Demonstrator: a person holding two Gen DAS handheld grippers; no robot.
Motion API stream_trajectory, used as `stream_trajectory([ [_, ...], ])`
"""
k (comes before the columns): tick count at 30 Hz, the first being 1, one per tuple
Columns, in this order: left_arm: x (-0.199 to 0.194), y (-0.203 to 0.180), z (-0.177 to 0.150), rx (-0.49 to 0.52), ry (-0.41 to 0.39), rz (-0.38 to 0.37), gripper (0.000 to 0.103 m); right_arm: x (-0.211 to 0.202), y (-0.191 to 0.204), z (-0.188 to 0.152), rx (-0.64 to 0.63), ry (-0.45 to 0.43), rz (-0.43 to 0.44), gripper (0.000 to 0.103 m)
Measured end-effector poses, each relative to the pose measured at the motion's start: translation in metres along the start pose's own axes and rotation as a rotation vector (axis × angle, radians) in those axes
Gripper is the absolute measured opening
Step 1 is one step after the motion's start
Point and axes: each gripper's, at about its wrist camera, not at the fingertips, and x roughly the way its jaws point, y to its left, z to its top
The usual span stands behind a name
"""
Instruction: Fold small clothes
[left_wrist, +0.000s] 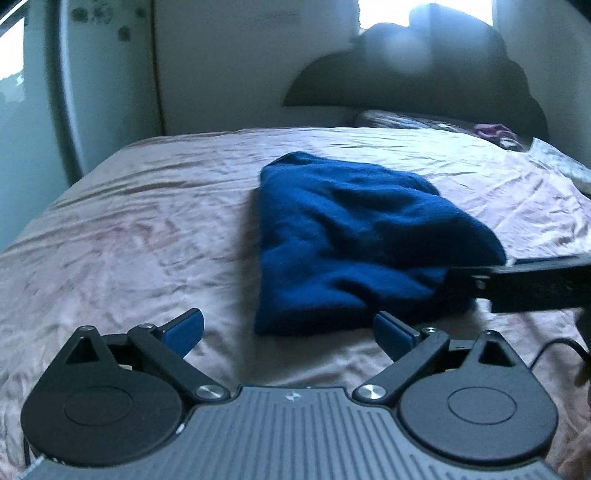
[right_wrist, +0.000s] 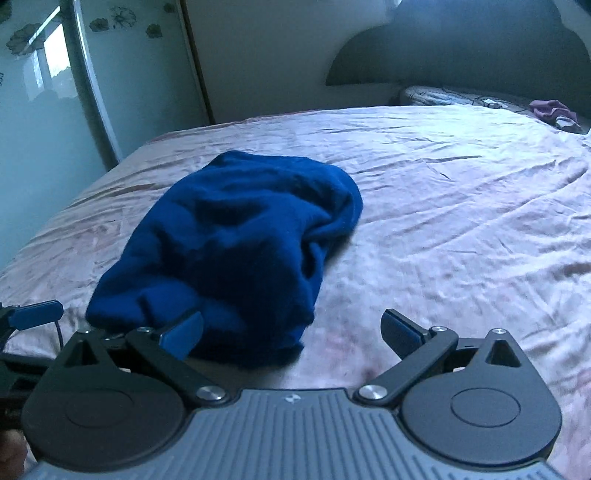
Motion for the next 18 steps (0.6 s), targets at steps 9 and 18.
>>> stream_trajectory([
  [9,-0.006,0.016,-0.008,-0.056,0.020,0.065,0.100,-0.007,0.014,-0.015,-0.012,0.026,0.011,0.103],
  [18,-0.005,0.021,-0.013,-0.072,0.014,0.112,0.100,-0.006,0.030,-0.025,-0.046,0.040,0.021,0.103],
])
